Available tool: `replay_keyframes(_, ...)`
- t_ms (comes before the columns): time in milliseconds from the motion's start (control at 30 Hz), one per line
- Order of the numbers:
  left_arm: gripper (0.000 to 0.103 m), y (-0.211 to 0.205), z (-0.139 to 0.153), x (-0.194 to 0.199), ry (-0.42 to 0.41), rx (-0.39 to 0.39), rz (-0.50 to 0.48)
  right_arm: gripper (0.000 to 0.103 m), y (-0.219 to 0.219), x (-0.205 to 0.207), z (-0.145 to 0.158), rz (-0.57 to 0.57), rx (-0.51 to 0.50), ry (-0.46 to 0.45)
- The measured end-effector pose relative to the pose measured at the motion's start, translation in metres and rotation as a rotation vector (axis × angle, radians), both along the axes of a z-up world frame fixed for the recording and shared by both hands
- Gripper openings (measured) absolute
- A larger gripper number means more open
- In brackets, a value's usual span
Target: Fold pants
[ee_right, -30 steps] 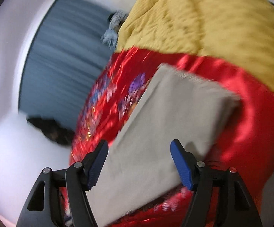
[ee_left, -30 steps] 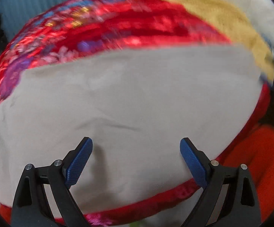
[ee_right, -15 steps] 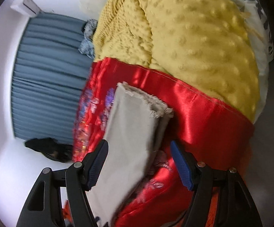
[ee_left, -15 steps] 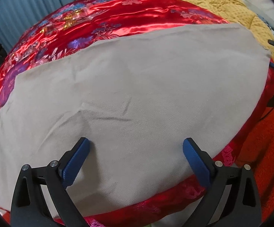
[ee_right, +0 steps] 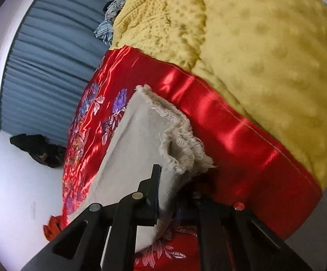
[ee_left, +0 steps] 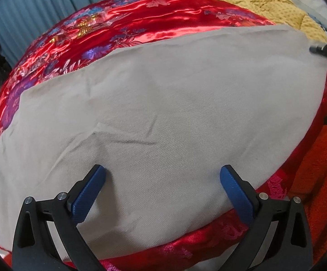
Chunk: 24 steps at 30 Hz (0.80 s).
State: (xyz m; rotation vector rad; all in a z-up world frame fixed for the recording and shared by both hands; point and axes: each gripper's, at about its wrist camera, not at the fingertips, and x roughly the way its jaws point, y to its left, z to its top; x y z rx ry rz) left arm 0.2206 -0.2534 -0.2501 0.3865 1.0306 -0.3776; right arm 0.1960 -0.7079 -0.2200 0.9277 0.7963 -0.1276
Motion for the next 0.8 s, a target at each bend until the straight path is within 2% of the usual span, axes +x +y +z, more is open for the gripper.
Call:
replay_keyframes(67,0.102,0.001,0.001,0.002,0.013,-0.005,-0.006,0.009,0.005,0.005,0.017,0.024,-0.026,-0.037)
replay_keyframes(167,0.101,0.005,0.010,0.003,0.046,-0.018,-0.007,0.008,0.026,0.006,0.062,0.092,-0.066,-0.129)
replay_keyframes(367,0.101,0.050,0.063,-0.007,0.020,-0.155,0.058,0.009,0.083,0.011,0.136,0.237,-0.098,-0.274)
replay_keyframes(500,0.101,0.107,0.097,-0.010,-0.027,-0.220,0.174,0.009,0.138,0.018,0.176,0.358,-0.115,-0.349)
replay_keyframes(600,0.101,0.160,0.113,-0.012,-0.056,-0.274,0.302,0.009,0.188,0.030,0.198,0.449,-0.115,-0.393)
replay_keyframes(800,0.101,0.246,0.109,-0.030,-0.066,-0.360,0.522,0.009,0.293,0.048,0.224,0.636,-0.056,-0.463)
